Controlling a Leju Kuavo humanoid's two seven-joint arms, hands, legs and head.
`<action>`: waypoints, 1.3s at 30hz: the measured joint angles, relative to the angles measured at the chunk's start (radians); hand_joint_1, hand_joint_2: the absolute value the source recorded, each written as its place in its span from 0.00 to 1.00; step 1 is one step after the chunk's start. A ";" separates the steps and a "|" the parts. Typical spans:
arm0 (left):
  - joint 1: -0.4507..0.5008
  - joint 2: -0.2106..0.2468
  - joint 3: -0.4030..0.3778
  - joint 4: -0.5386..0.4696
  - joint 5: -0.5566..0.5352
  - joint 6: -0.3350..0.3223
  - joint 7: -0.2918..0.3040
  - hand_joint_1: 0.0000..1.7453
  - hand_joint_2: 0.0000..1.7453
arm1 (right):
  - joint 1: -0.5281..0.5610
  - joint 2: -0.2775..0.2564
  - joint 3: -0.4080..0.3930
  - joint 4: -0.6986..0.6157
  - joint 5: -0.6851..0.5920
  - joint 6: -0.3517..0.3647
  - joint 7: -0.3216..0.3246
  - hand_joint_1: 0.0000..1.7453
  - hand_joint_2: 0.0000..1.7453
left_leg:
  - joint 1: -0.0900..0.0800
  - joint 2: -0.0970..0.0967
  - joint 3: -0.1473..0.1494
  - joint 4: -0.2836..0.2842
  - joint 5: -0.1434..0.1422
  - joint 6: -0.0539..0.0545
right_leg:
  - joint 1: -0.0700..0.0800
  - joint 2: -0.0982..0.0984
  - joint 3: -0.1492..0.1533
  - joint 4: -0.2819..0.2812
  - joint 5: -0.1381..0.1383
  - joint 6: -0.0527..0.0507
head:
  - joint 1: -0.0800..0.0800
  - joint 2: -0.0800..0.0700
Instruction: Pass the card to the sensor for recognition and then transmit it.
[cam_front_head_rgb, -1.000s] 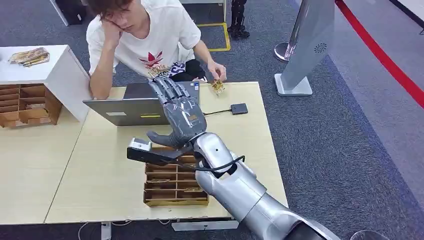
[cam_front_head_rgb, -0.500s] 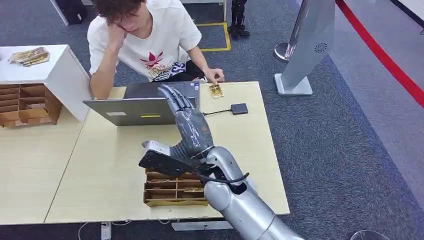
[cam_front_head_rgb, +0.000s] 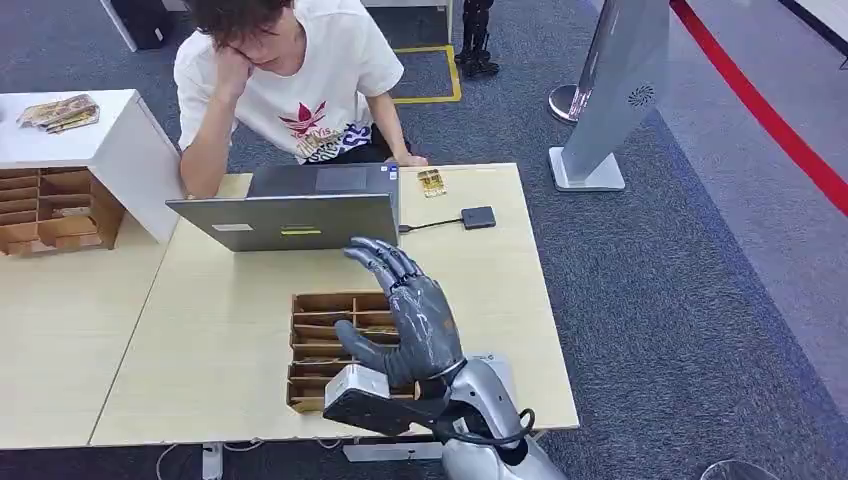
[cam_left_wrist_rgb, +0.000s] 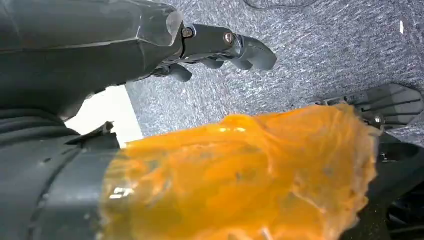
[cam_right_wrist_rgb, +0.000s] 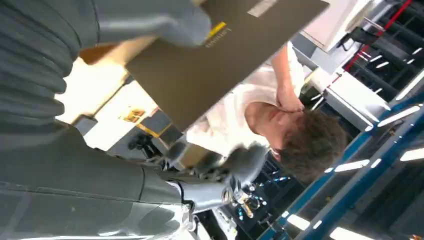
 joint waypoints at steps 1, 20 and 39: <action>0.001 0.000 0.001 0.000 0.002 0.002 -0.001 0.00 0.00 | 0.008 -0.006 0.003 0.000 0.008 -0.005 0.001 1.00 1.00 | 0.000 0.000 0.000 0.000 0.000 0.000 | 0.000 0.000 0.000 0.000 0.000 0.000 | 0.000 0.000; 0.007 0.003 0.001 0.000 0.007 0.006 -0.006 0.00 0.00 | 0.017 -0.042 0.026 0.032 0.151 -0.049 0.058 0.85 1.00 | 0.000 0.000 0.000 0.000 0.000 0.000 | 0.000 0.000 0.000 0.000 0.000 0.000 | 0.000 0.000; 0.007 0.003 0.001 0.000 0.007 0.003 0.003 0.00 0.00 | -0.061 -0.025 0.066 0.201 0.390 -0.051 0.185 0.31 1.00 | 0.000 0.000 0.000 0.000 0.000 0.000 | 0.000 0.000 0.000 0.000 0.000 0.000 | 0.000 0.000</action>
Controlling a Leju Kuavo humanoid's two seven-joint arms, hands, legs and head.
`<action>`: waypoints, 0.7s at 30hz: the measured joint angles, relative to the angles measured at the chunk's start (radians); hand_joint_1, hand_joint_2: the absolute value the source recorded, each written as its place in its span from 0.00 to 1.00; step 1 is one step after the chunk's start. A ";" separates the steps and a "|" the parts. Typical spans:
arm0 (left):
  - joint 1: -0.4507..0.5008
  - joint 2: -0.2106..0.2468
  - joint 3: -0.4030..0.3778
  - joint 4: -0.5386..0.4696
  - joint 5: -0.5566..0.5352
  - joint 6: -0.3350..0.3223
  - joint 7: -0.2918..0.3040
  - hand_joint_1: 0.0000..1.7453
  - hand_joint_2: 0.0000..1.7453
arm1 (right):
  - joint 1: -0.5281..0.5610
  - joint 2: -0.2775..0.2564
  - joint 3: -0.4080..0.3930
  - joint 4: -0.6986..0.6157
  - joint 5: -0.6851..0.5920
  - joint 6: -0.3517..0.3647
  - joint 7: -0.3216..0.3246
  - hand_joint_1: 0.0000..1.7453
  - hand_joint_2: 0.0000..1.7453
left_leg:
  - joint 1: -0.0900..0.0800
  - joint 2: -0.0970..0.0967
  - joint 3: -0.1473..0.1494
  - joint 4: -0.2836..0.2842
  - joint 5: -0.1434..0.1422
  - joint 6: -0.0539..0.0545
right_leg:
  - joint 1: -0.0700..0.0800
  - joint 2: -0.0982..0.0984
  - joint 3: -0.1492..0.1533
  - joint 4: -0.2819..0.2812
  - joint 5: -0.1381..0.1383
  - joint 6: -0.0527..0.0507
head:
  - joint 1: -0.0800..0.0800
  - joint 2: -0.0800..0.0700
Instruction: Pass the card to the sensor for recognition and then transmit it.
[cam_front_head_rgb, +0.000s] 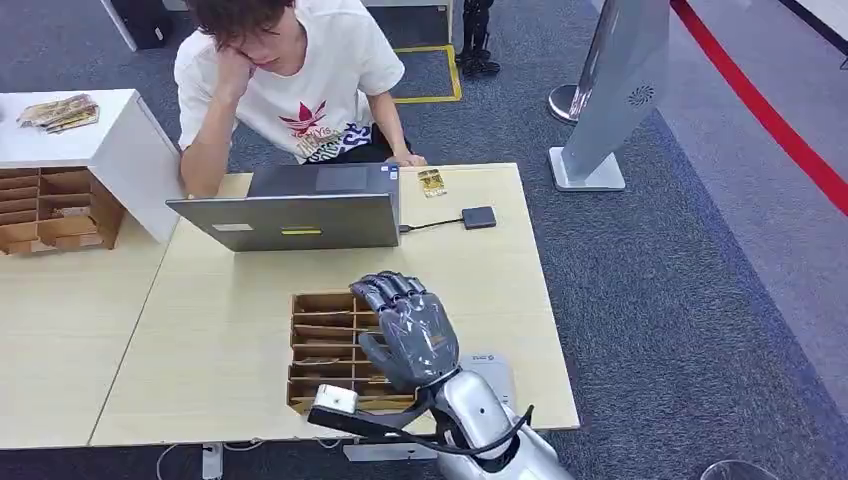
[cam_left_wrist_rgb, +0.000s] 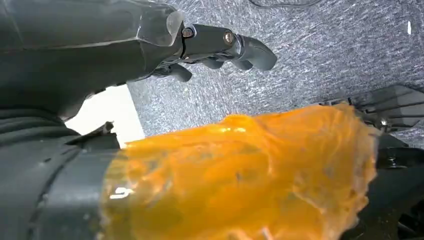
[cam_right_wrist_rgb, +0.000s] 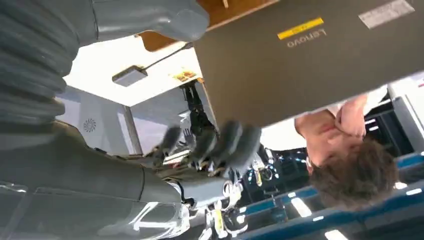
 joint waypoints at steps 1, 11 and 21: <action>0.000 0.000 0.000 0.000 0.000 0.000 0.001 0.00 0.00 | -0.003 0.002 0.002 0.010 0.002 0.000 0.002 0.31 1.00 | 0.000 0.000 0.000 0.000 0.000 0.000 | 0.000 0.000 0.000 0.000 0.000 0.000 | 0.000 0.000; 0.001 0.000 0.000 0.000 0.000 0.000 0.006 0.00 0.00 | -0.016 0.016 0.010 0.085 0.009 0.002 0.010 0.41 1.00 | 0.000 0.000 0.000 0.000 0.000 0.000 | 0.000 0.000 0.000 0.000 0.000 0.000 | 0.000 0.000; 0.001 0.000 0.000 0.000 0.006 -0.003 0.005 0.00 0.00 | -0.021 0.023 0.012 0.105 0.007 0.003 0.010 0.65 1.00 | 0.000 0.000 0.000 0.000 0.000 0.000 | 0.000 0.000 0.000 0.000 0.000 0.000 | 0.000 0.000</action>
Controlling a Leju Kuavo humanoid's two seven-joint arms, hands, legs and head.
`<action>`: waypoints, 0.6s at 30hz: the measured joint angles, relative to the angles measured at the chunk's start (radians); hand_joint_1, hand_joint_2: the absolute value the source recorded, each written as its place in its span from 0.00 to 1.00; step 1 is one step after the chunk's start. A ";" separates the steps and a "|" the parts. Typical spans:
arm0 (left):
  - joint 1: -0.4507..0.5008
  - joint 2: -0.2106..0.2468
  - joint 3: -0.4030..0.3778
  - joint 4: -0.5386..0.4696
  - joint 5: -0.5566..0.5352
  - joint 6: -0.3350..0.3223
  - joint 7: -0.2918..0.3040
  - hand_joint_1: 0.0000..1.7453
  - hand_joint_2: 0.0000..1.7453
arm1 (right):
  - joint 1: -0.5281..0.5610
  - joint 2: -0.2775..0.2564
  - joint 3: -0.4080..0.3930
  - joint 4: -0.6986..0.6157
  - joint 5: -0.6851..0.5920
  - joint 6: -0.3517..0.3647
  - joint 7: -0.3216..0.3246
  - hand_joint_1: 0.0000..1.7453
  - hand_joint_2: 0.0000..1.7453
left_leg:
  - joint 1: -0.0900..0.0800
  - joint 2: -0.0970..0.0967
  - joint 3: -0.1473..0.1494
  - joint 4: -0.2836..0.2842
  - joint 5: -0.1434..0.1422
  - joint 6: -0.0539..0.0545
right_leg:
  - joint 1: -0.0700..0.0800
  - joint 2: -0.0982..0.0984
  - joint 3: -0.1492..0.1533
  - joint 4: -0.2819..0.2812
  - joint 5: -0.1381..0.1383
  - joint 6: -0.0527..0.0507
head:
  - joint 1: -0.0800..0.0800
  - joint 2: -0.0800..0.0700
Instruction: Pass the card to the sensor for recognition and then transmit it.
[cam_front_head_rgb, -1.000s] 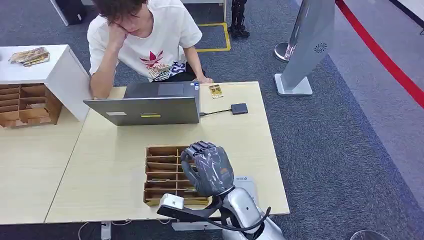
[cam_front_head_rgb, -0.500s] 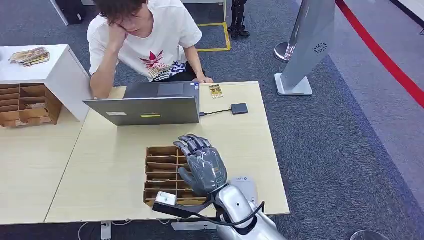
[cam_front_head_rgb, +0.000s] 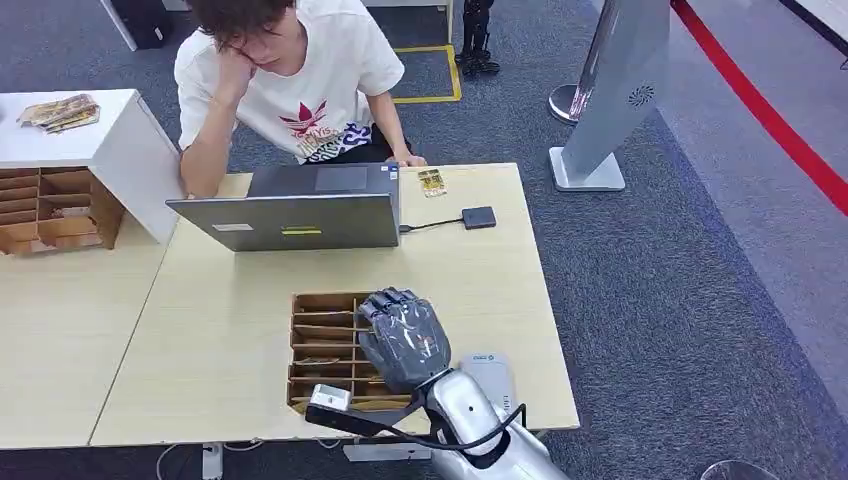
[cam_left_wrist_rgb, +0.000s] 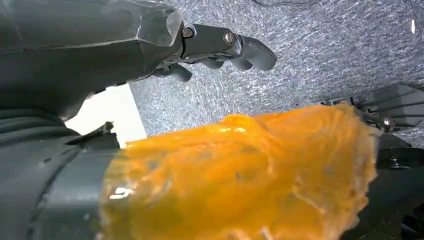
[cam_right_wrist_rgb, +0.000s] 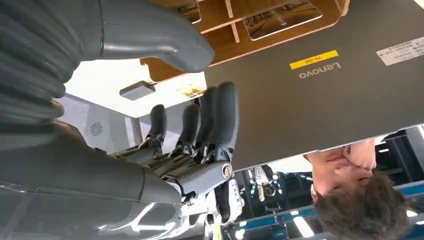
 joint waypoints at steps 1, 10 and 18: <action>0.000 0.000 0.000 0.000 0.000 0.000 0.000 0.00 0.00 | 0.000 0.000 0.000 0.000 0.000 0.000 0.000 0.67 1.00 | 0.000 0.000 0.000 0.000 0.000 0.000 | 0.000 0.000 0.000 0.000 0.000 0.000 | 0.000 0.000; 0.000 0.000 0.000 0.000 0.003 -0.001 0.000 0.00 0.00 | -0.001 0.000 0.002 0.000 -0.002 0.013 0.000 0.50 1.00 | 0.000 0.000 0.000 0.000 0.000 0.000 | 0.000 0.000 0.000 0.000 0.000 0.000 | 0.000 0.000; 0.000 0.000 0.000 0.000 0.006 -0.001 -0.001 0.00 0.00 | -0.001 0.000 0.005 0.000 -0.013 0.018 0.000 0.46 1.00 | 0.000 0.000 0.000 0.000 0.000 0.000 | 0.000 0.000 0.000 0.000 0.000 0.000 | 0.000 0.000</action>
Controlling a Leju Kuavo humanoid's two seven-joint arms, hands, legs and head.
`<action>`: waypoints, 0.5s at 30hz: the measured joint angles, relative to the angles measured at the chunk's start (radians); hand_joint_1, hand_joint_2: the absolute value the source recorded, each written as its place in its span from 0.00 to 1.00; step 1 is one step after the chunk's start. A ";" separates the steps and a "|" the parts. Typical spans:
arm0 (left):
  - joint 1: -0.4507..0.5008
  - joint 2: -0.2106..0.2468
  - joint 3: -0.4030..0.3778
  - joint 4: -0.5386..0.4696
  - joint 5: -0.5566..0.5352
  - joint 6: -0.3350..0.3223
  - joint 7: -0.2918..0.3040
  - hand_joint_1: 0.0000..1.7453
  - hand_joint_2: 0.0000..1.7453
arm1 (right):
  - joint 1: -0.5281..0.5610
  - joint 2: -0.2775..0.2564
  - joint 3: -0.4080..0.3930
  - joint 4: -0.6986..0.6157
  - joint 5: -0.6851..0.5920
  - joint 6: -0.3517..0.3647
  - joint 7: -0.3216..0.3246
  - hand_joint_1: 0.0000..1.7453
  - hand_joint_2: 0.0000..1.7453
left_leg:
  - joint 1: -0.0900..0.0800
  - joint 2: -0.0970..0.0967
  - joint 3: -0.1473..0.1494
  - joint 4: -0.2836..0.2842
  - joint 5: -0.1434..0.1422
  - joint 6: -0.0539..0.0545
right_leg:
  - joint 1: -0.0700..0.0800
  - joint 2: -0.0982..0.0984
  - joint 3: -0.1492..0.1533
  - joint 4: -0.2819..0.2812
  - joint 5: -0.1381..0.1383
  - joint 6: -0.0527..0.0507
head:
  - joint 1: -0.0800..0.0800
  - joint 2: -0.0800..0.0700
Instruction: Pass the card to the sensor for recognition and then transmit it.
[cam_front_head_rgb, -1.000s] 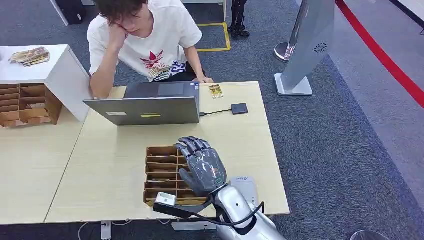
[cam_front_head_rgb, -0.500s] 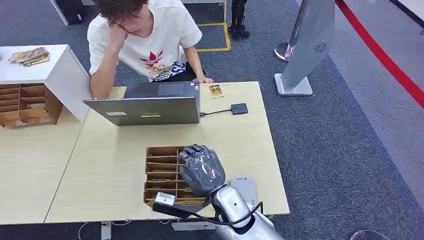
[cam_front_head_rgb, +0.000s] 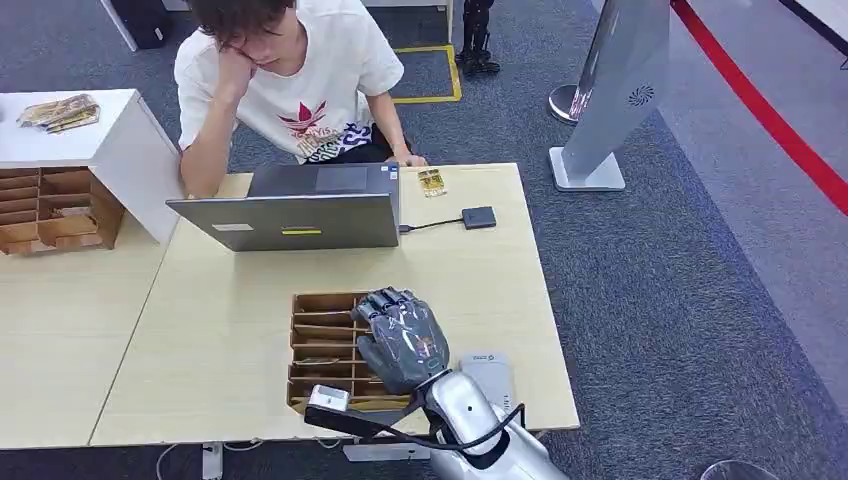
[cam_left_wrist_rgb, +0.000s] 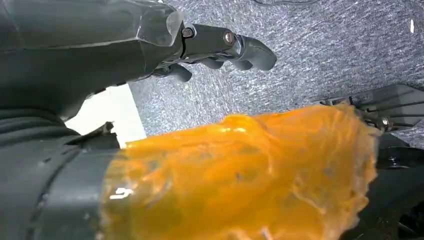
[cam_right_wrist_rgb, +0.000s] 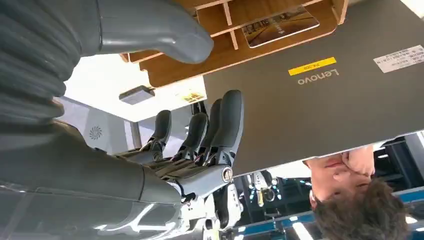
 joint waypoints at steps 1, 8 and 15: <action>0.000 0.000 0.000 0.000 0.000 0.000 0.000 0.00 0.00 | 0.000 0.000 0.000 0.000 -0.001 0.001 0.000 0.47 1.00 | 0.000 0.000 0.000 0.000 0.000 0.000 | 0.000 0.000 0.000 0.000 0.000 0.000 | 0.000 0.000; 0.000 0.000 0.000 0.000 0.000 0.002 0.000 0.00 0.00 | 0.000 0.000 0.000 0.013 -0.015 0.011 0.000 0.48 1.00 | 0.000 0.000 0.000 0.000 0.000 0.000 | 0.000 0.000 0.000 0.000 0.000 0.000 | 0.000 0.000; 0.000 0.000 0.000 0.000 0.000 0.002 0.000 0.00 0.00 | -0.003 0.002 0.000 0.039 -0.021 0.010 0.000 0.49 1.00 | 0.000 0.000 0.000 0.000 0.000 0.000 | 0.000 0.000 0.000 0.000 0.000 0.000 | 0.000 0.000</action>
